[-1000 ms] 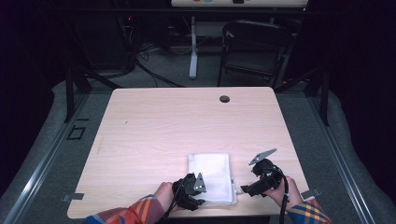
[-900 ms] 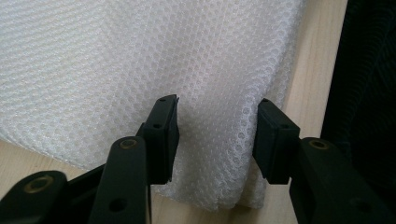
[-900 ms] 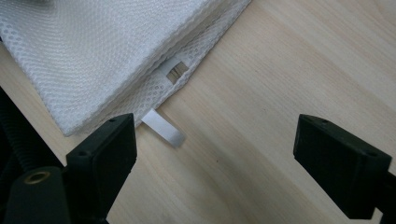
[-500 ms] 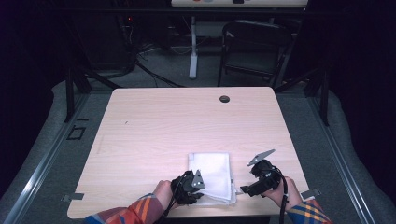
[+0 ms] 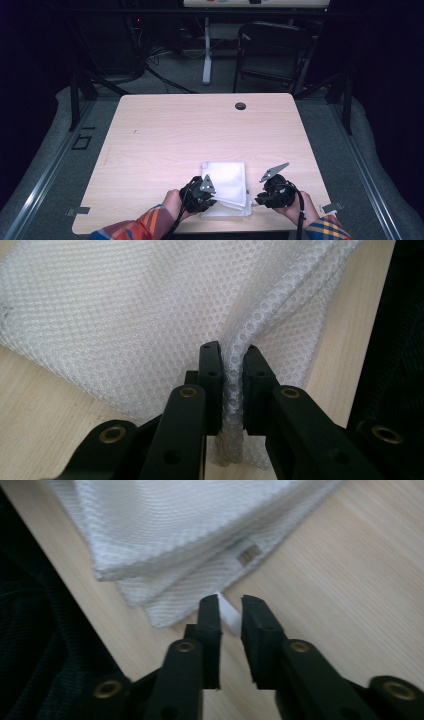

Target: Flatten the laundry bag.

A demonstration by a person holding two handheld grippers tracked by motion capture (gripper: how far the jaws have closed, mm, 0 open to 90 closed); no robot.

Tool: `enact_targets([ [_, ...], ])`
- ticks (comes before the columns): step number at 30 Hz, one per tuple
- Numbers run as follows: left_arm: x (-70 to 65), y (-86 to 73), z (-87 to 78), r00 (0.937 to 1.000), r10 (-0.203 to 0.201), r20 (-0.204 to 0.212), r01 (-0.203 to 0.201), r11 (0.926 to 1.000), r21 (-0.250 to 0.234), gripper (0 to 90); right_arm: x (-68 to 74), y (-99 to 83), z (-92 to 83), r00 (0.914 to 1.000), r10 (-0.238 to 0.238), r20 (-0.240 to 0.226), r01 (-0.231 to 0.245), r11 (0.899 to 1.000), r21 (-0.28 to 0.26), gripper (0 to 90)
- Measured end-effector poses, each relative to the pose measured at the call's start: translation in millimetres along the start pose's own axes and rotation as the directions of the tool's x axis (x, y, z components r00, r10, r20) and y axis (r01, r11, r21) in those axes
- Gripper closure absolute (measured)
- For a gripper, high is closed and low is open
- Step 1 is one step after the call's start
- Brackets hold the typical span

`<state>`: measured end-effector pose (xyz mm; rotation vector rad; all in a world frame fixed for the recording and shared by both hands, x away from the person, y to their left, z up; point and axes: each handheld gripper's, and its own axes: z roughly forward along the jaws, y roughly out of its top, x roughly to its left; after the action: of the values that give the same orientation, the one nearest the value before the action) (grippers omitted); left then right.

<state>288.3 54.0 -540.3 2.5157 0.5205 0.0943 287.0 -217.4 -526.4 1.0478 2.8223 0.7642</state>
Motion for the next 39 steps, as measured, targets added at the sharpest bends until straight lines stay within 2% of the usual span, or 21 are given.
enact_targets([
  [3,1.0,0.1,-1.0,1.0000,-0.007,0.001,0.007,1.0000,0.000,82.5,7.8,3.7,3.7,0.9993,-0.033,-0.018,0.033,0.999,0.001,89.1],
  [4,0.8,0.0,-1.0,0.9998,-0.019,0.005,0.019,0.9998,-0.005,82.6,9.6,4.0,5.5,0.9993,-0.027,-0.024,0.027,1.000,-0.013,89.5],
  [8,1.5,0.1,-1.8,0.9996,-0.029,0.006,0.029,0.9995,-0.014,82.8,14.7,8.4,14.5,0.9982,-0.040,-0.044,0.040,0.999,0.001,90.0],
  [17,2.9,0.6,-4.5,0.9988,-0.047,0.012,0.047,0.9985,-0.027,83.2,20.5,18.6,28.3,0.9960,-0.070,-0.057,0.070,0.998,0.008,90.0],
  [25,4.5,0.6,-8.6,0.9985,-0.054,0.006,0.054,0.9979,-0.036,83.4,21.3,24.4,46.0,0.9951,-0.086,-0.048,0.088,0.996,0.024,90.0],
  [30,5.9,0.1,-11.8,0.9973,-0.073,-0.002,0.073,0.9956,-0.059,83.6,19.2,22.8,47.7,0.9943,-0.093,-0.053,0.093,0.996,0.012,90.0],
  [31,5.8,-0.2,-11.7,0.9962,-0.087,0.000,0.087,0.9938,-0.069,83.5,19.1,22.5,47.8,0.9940,-0.094,-0.055,0.095,0.995,0.010,90.0],
  [39,12.4,0.6,-16.7,0.9934,-0.114,-0.008,0.113,0.9906,-0.077,83.6,19.8,21.4,47.5,0.9902,-0.129,-0.052,0.130,0.991,0.006,90.0],
])
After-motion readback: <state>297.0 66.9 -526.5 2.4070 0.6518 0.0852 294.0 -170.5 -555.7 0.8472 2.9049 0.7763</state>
